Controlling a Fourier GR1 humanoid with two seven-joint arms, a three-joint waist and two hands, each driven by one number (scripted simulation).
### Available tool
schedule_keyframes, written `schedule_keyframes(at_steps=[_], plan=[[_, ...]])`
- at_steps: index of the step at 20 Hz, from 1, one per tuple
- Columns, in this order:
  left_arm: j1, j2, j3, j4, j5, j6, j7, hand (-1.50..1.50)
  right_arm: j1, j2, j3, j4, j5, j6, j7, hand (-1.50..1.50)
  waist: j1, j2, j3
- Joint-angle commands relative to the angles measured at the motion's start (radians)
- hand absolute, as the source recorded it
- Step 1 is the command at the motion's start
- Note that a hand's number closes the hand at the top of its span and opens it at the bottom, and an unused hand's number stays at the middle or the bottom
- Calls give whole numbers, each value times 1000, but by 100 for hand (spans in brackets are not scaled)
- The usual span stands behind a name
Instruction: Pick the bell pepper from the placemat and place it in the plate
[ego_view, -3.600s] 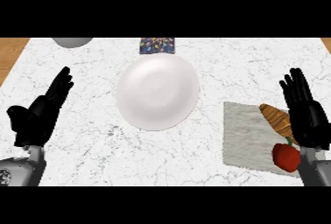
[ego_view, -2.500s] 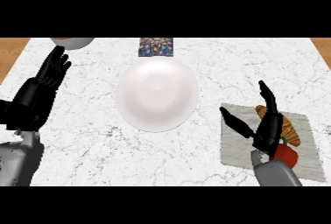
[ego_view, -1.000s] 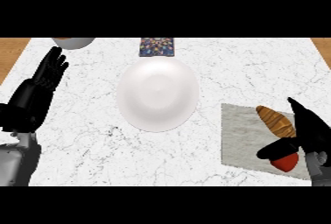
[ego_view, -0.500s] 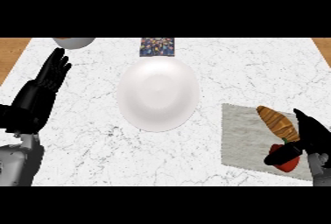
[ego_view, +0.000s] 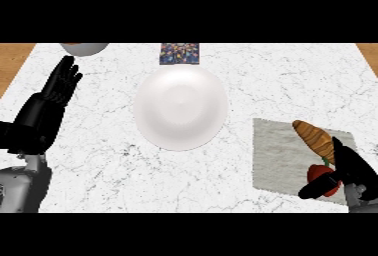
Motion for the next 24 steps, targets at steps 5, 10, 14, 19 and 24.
schedule_keyframes(at_steps=[5, 10, 14, 19, 24], plan=[[-3, -8, 18, 71, 0, -32, -48, 0, -33, 32, -46, 90, 15, 74, 138, -150, 0, 3, 0], [-43, 9, 41, 89, 3, -56, -25, 0, -32, 33, -42, 151, 210, -63, -68, 150, -1, 2, 1], [0, -9, 28, 45, -19, -48, -36, 0, -78, 69, -14, 193, 346, -88, -39, 150, 7, 2, 1], [9, -36, 25, 11, -44, 1, -12, 0, 298, 66, 119, -177, 498, -172, -51, 150, -28, -7, 0], [29, -1, 55, -30, -8, -43, 11, 0, 447, 8, 136, -447, 685, -155, 16, 150, -20, -8, -1]])
